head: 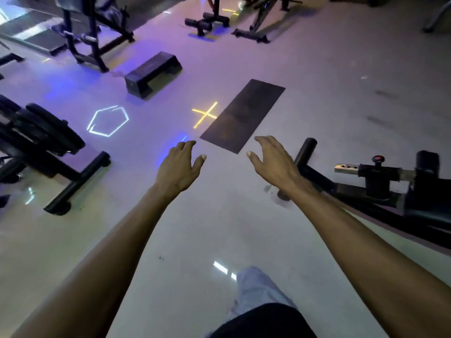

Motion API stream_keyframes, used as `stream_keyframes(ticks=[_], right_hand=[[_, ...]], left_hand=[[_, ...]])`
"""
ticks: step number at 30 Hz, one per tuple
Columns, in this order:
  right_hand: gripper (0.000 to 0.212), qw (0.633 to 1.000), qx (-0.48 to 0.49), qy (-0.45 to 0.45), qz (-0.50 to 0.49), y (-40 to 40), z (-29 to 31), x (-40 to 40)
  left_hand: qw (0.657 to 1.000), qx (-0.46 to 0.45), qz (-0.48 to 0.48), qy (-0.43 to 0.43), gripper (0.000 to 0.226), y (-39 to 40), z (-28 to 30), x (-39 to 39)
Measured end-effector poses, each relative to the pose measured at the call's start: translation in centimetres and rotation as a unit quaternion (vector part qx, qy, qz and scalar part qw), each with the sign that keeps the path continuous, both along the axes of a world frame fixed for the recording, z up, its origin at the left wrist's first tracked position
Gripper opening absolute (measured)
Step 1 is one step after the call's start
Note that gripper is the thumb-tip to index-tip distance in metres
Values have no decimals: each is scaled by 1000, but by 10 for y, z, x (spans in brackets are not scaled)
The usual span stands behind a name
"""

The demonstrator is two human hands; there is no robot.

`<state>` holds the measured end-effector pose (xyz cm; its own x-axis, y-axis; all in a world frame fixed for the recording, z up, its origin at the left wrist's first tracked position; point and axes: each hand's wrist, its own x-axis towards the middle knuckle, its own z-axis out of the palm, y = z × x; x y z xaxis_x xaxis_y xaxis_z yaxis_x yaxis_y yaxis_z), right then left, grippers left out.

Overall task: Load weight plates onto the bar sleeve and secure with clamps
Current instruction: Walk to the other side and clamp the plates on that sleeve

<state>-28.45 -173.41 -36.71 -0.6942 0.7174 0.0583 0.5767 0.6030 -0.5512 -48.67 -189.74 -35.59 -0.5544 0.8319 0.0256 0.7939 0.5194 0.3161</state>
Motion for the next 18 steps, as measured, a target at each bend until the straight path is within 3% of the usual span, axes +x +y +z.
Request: stream_keyframes(ticks=[10, 18], right_hand=[[54, 995, -31, -2, -97, 223, -26, -167], [55, 983, -22, -5, -182, 404, -17, -248]], left_hand=[[996, -12, -93, 1, 60, 260, -14, -179], [982, -33, -187, 15, 61, 482, -16, -285]])
